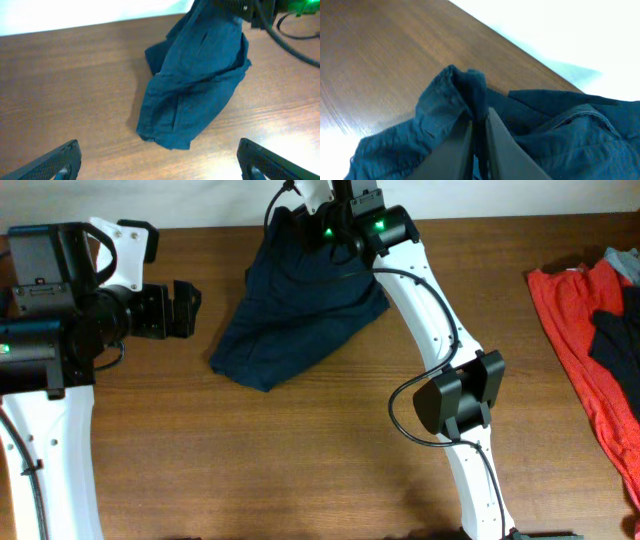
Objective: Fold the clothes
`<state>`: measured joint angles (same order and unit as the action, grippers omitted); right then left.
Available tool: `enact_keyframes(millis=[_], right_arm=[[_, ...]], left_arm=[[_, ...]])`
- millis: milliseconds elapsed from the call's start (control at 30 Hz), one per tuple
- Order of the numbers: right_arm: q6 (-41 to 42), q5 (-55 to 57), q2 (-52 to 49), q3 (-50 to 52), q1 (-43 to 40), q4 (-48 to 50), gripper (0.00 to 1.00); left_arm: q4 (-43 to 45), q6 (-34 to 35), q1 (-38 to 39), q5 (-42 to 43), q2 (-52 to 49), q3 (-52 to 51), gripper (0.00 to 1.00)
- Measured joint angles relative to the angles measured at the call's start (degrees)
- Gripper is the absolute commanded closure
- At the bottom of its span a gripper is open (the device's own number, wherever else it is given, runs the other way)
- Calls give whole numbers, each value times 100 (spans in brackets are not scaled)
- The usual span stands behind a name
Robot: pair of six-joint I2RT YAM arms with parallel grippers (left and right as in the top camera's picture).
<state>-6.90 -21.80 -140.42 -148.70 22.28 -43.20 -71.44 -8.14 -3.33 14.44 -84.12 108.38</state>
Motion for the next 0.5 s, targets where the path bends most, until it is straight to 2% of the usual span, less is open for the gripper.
enact_keyframes(millis=[33,67,233,400,500], right_arm=[[37,20,0,0,-4,0,21],[79,48,0,0,-24,2,12],[417,109,11,0,-166,-258,1],[673,140,170,2,-398,-1180,1],[719,140,380,2,-586,-1904,1]], left_arm=[[-46,-35,0,-20,-2,0,1],[-120,-85,0,-37,-22,0,1],[-579,-201,0,-59,-411,17,1],[-997,-216,0,-81,-1281,13,2],[-1419,-42,0,-111,-1773,11,9]])
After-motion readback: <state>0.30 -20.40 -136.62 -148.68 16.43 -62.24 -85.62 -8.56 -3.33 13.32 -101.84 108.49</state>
